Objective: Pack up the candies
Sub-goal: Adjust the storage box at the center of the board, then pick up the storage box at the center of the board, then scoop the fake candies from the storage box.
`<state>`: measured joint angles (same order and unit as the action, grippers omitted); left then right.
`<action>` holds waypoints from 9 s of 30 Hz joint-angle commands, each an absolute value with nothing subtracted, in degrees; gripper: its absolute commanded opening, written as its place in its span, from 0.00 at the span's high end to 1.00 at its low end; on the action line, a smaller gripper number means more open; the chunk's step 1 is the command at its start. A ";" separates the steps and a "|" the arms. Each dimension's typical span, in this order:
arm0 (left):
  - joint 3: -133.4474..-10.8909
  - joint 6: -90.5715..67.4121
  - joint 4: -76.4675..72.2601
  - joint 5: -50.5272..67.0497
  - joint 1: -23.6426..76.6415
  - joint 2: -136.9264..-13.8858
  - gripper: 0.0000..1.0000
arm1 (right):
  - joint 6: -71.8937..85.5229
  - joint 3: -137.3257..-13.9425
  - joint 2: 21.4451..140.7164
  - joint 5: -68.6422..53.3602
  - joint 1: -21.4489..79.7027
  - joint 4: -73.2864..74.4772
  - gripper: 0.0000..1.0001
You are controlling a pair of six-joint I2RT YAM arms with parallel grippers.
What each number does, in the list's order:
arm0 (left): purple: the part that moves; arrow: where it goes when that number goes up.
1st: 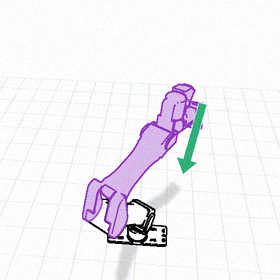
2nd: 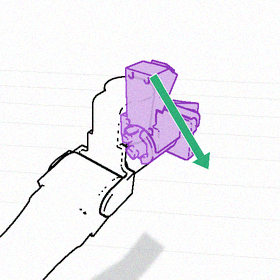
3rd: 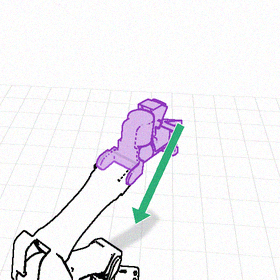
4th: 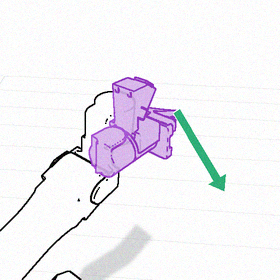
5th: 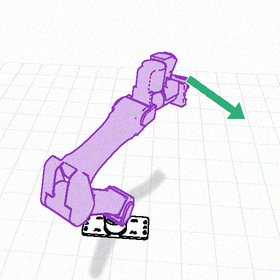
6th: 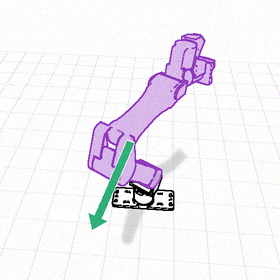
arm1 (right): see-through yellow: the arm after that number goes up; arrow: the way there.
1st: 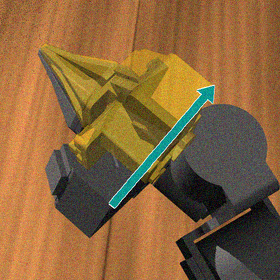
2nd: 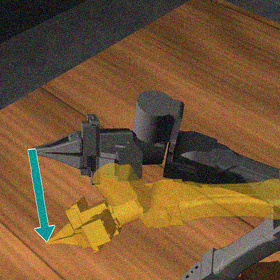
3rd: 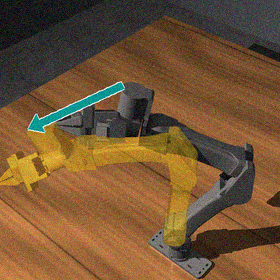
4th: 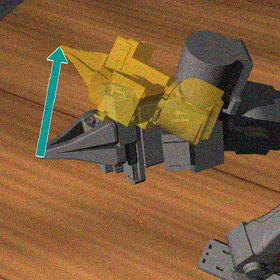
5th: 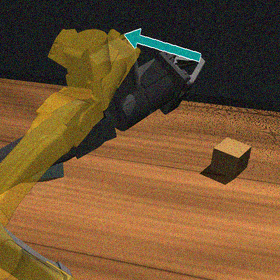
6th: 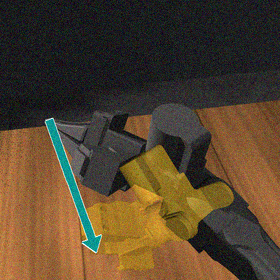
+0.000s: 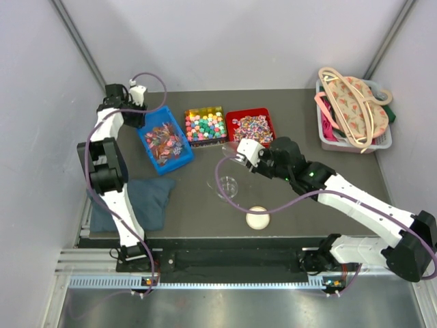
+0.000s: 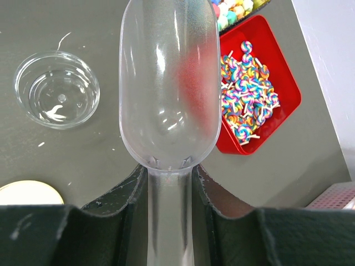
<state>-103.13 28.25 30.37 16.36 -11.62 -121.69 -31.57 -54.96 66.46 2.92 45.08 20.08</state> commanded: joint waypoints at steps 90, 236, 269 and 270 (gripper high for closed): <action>-100.90 25.22 37.79 11.35 -5.98 -115.84 0.99 | -28.30 -117.95 111.97 10.28 55.37 50.89 1.00; -72.60 13.27 19.95 16.26 2.64 -89.47 1.00 | -21.89 -110.75 122.44 9.06 52.47 28.92 1.00; -73.92 11.34 21.18 16.87 0.88 -92.02 1.00 | -29.35 -88.69 97.83 -3.08 49.75 39.98 1.00; -74.00 11.25 21.27 16.96 0.79 -92.20 1.00 | -30.49 -87.64 97.21 -3.25 49.66 40.77 1.00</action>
<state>-71.22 14.61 24.82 12.62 1.28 -93.51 -27.09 -89.52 102.83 -1.87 50.41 38.98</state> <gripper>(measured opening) 0.198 0.275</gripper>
